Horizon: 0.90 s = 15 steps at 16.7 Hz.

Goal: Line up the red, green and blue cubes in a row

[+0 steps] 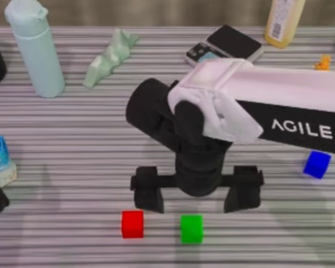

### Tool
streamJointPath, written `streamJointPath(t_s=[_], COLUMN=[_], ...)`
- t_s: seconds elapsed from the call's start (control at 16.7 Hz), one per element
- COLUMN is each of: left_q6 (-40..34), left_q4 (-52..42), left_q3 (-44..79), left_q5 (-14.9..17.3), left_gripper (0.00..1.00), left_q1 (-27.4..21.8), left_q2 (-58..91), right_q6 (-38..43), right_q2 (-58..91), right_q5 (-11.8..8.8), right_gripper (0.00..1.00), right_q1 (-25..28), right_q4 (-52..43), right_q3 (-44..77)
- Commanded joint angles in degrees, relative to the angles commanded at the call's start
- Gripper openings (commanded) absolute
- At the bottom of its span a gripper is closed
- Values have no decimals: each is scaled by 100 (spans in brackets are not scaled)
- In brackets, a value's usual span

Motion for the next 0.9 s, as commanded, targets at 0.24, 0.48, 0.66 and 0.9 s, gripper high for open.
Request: streamJointPath(t_s=[0.24,0.48,0.66,0.9], left_q6=[0,0,0,0], left_q4=[0,0,0,0], left_q3=[0,0,0,0], left_q5=[0,0,0,0], left_gripper=[100,100,100,100], left_q1=[0,0,0,0], left_q2=[0,0,0,0], right_q6=[-3,-368,-1262,-3033], right_q2=[-5,24,86,141], right_q5=[1,3,4,-15], right_gripper=[100,100,100,100], right_q1=[-30,-161,-496,-1201], right_q4=[-23,-23,-22,4], right_q3=[14,30,52,-5])
